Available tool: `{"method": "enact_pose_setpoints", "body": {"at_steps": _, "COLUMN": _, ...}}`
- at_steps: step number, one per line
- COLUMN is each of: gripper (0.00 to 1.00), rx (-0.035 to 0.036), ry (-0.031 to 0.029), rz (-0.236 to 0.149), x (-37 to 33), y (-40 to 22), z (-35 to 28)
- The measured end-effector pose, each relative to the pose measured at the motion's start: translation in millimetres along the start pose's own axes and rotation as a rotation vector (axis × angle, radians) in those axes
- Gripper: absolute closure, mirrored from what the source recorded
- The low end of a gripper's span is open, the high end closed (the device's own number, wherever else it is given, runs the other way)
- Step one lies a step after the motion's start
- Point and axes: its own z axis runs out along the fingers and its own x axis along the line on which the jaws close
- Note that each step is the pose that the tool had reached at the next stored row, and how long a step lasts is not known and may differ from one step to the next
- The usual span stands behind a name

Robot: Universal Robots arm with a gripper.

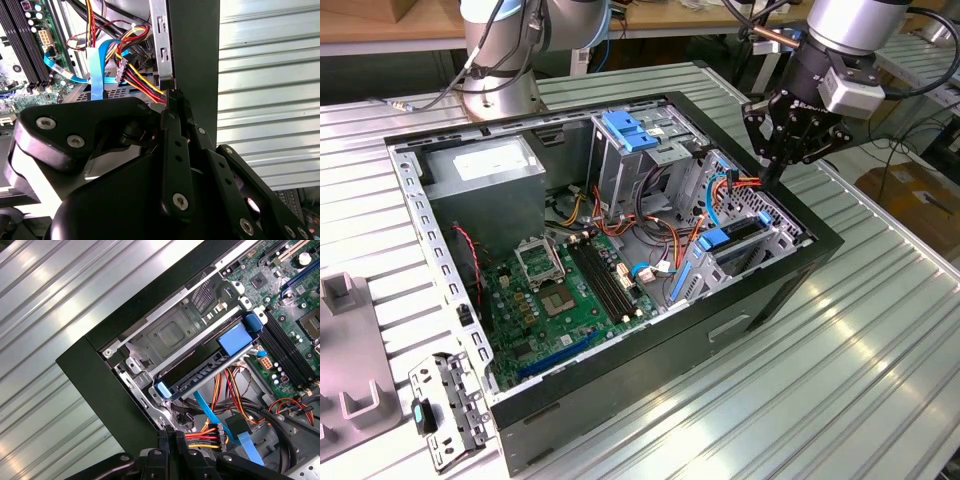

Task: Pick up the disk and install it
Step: 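Insert the first disk wire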

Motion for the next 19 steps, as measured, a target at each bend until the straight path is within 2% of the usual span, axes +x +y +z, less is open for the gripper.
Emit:
{"method": "enact_pose_setpoints", "body": {"at_steps": 6, "gripper": 0.83, "rx": -0.0001, "ry": 0.0, "rz": 0.003, "x": -0.1, "y": 0.1, "z": 0.0}}
{"method": "enact_pose_setpoints", "body": {"at_steps": 10, "gripper": 0.83, "rx": -0.0025, "ry": 0.0004, "rz": 0.053, "x": -0.5, "y": 0.3, "z": 0.0}}
{"method": "enact_pose_setpoints", "body": {"at_steps": 17, "gripper": 0.83, "rx": -0.0029, "ry": 0.0005, "rz": 0.062, "x": -1.6, "y": 2.3, "z": -0.1}}
{"method": "enact_pose_setpoints", "body": {"at_steps": 19, "gripper": 0.83, "rx": -0.004, "ry": 0.0008, "rz": 0.085, "x": -1.6, "y": 2.4, "z": -0.1}}
